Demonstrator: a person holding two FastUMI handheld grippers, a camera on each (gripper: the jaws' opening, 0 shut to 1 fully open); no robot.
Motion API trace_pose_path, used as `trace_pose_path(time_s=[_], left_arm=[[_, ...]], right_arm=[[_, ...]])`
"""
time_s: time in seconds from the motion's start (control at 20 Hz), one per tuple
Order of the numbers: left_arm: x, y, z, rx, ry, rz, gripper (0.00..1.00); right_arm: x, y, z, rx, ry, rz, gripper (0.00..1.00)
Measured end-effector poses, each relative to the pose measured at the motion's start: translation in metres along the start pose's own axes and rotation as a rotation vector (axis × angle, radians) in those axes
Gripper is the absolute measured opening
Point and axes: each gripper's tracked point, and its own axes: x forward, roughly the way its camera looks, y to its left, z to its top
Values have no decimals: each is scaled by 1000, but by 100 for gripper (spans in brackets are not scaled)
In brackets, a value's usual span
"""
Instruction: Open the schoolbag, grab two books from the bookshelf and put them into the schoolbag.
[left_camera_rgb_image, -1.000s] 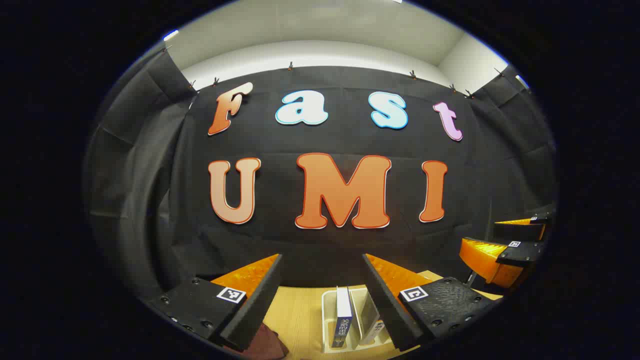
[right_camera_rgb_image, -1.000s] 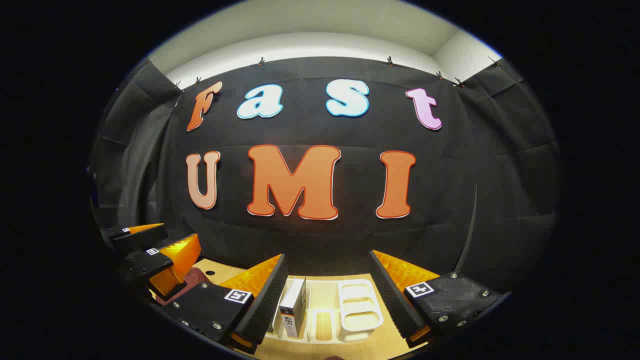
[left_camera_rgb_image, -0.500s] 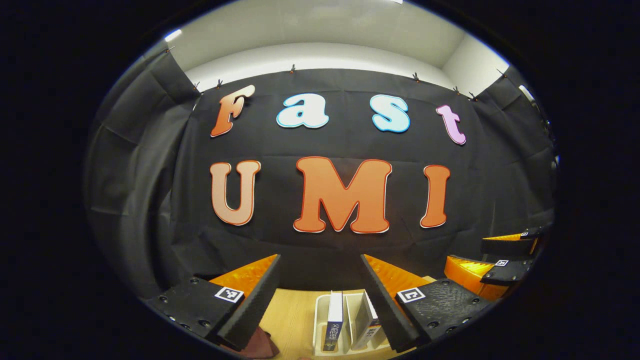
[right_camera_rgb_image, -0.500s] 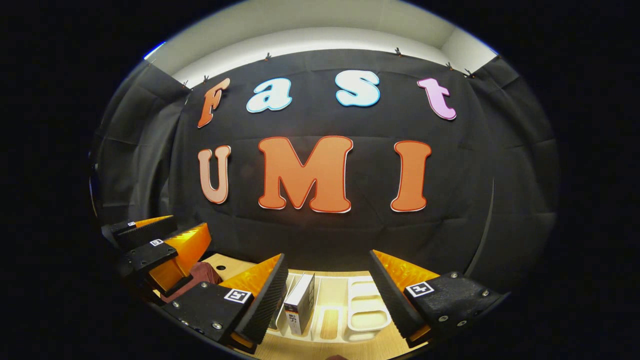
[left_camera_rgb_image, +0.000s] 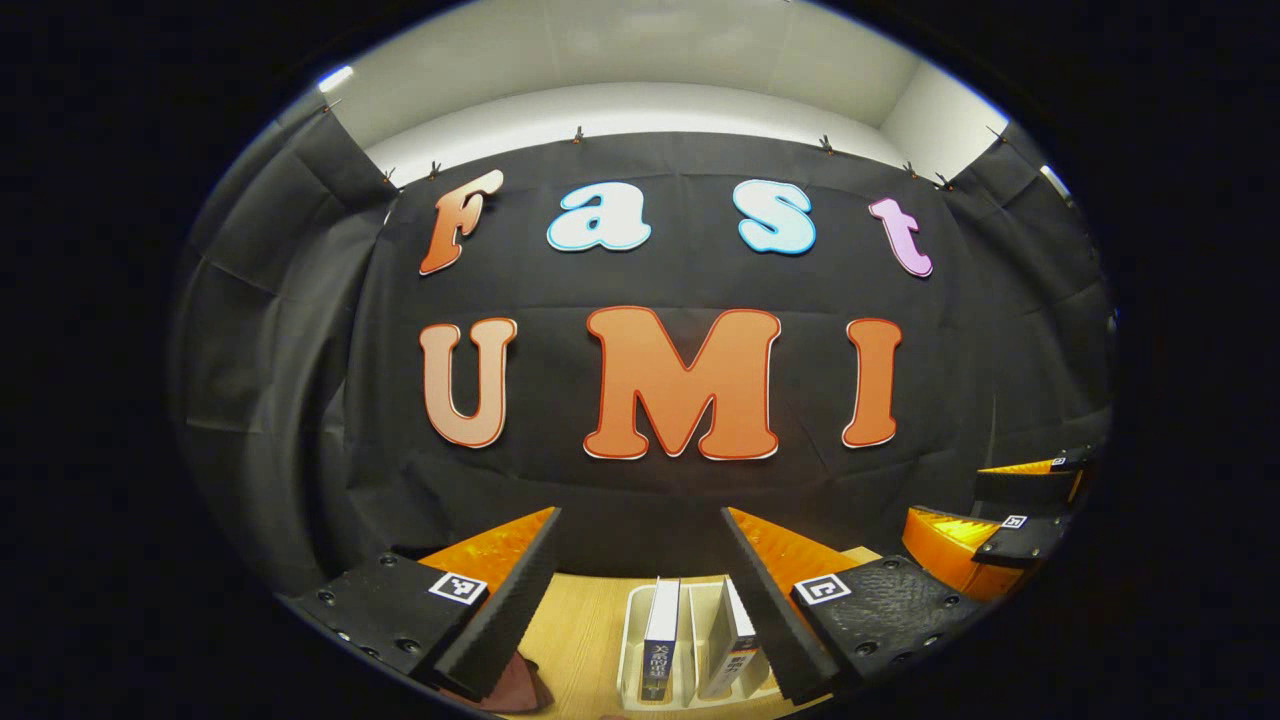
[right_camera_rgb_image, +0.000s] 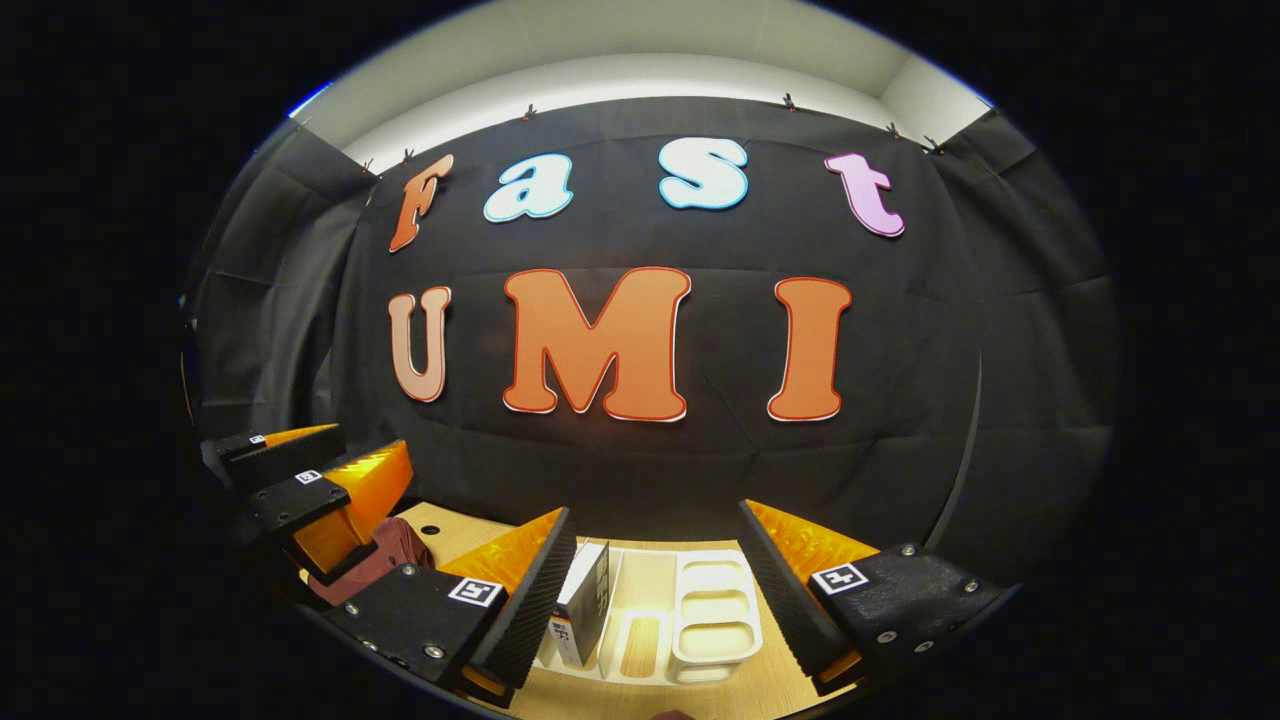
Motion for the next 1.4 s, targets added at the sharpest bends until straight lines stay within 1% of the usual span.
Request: trace_pose_path(time_s=[0.3,0.55,0.6,0.65,0.7,0.75,0.8,0.85,0.95,1.0,1.05,1.15,1.25,1.3,1.35,1.4], left_arm=[[-3,1,0,18,-8,25,95],[-11,7,7,35,-26,48,95],[-12,8,8,36,-29,52,96],[-14,8,8,37,-29,54,96],[-13,7,7,41,-26,53,95],[-14,8,7,48,-26,54,96],[-14,7,4,52,-22,51,95],[-15,7,4,57,-17,54,95],[-16,7,-5,79,3,57,96],[-16,6,-10,88,15,56,95],[-16,6,-15,97,30,54,95],[-16,10,-25,118,58,62,96],[-20,20,-36,159,89,93,97],[-21,25,-41,174,97,112,100],[-24,33,-47,184,114,133,100],[-28,37,-57,198,136,144,95]], right_arm=[[0,-4,-4,-11,-1,17,96],[-1,-1,-5,16,2,41,96],[-1,-1,-6,16,5,43,100],[-2,-2,-7,16,7,44,100],[-2,-1,-7,15,6,46,96],[-2,-3,-8,14,6,45,100],[-3,-4,-8,12,6,46,96],[-4,-6,-11,9,9,45,96],[-6,-9,-15,10,18,47,96],[-7,-11,-15,15,21,50,100],[-6,-11,-16,17,25,56,96],[-5,-16,-19,18,41,68,96],[-6,-20,-19,29,44,79,96],[-6,-21,-20,33,34,88,96],[-7,-23,-21,31,30,91,96],[-8,-22,-26,25,38,100,96]])
